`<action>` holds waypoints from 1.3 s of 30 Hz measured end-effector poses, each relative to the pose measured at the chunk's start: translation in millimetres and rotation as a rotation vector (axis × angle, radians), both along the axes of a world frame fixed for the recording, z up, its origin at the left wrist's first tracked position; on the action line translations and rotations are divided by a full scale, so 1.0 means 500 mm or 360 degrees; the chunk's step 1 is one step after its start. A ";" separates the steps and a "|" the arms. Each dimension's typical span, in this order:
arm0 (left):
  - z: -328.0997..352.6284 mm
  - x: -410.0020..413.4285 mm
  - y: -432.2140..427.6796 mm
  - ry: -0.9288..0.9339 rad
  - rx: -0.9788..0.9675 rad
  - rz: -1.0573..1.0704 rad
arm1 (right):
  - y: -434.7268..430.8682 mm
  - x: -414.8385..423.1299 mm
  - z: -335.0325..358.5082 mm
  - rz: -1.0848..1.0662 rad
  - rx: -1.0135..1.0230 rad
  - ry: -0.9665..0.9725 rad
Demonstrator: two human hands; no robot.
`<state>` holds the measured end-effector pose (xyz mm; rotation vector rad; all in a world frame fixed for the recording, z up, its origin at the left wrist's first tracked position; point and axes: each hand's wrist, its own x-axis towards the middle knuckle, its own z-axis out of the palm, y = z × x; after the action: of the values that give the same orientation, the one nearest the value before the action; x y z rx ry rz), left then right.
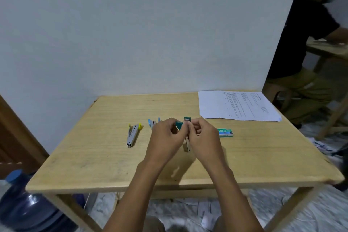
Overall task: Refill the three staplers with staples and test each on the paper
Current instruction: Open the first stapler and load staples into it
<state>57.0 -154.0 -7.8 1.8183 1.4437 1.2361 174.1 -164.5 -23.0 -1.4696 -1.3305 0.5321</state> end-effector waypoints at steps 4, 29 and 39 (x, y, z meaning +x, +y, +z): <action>0.002 0.008 -0.027 -0.0018 0.0072 0.0034 | -0.014 -0.009 0.003 -0.0050 0.0046 0.0047; -0.035 -0.020 -0.102 -0.1763 -0.1213 -0.0635 | -0.066 -0.028 0.000 0.0150 0.0043 0.0459; -0.041 -0.020 -0.099 -0.1604 -0.1159 -0.0634 | -0.077 -0.018 -0.017 0.0266 0.0105 0.0166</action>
<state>47.3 -203.2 -28.4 0.7201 0.7258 0.9750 164.9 -203.0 -31.3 -1.2667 -1.3825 0.6577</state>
